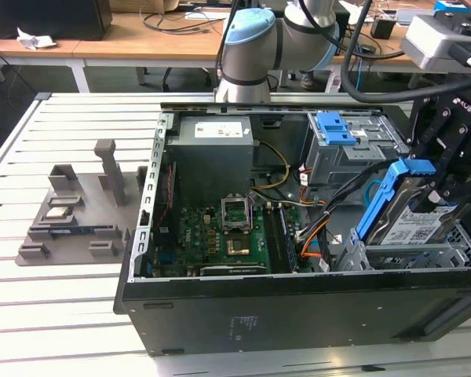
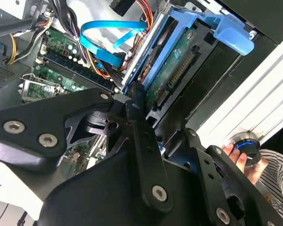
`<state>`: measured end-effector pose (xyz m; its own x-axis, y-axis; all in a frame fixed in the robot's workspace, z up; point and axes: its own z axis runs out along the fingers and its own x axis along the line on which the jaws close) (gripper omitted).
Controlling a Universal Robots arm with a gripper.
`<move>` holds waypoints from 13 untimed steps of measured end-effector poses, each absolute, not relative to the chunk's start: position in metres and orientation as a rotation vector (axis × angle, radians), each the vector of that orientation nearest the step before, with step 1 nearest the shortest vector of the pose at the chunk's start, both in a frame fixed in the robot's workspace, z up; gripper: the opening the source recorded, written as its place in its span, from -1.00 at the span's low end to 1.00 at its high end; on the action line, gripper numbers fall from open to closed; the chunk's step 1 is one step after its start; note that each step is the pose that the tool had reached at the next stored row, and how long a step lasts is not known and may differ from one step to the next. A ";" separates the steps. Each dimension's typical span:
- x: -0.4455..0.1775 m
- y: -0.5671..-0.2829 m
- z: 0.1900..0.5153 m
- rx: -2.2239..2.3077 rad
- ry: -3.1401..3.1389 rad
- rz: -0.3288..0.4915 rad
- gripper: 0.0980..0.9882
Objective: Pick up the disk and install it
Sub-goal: 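Insert the disk into the insertion slot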
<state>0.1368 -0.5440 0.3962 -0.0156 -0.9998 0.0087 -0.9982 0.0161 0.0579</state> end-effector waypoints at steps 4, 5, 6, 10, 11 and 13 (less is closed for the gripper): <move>0.137 -0.544 0.396 2.171 -2.205 -0.054 -0.39; 0.137 -0.544 0.396 2.171 -2.205 -0.054 -0.37; 0.137 -0.544 0.396 2.171 -2.205 -0.054 -0.22; 0.137 -0.544 0.395 2.171 -2.205 -0.054 -0.22; 0.137 -0.544 0.395 2.171 -2.205 -0.054 -0.40; 0.137 -0.544 0.395 2.171 -2.205 -0.054 -0.55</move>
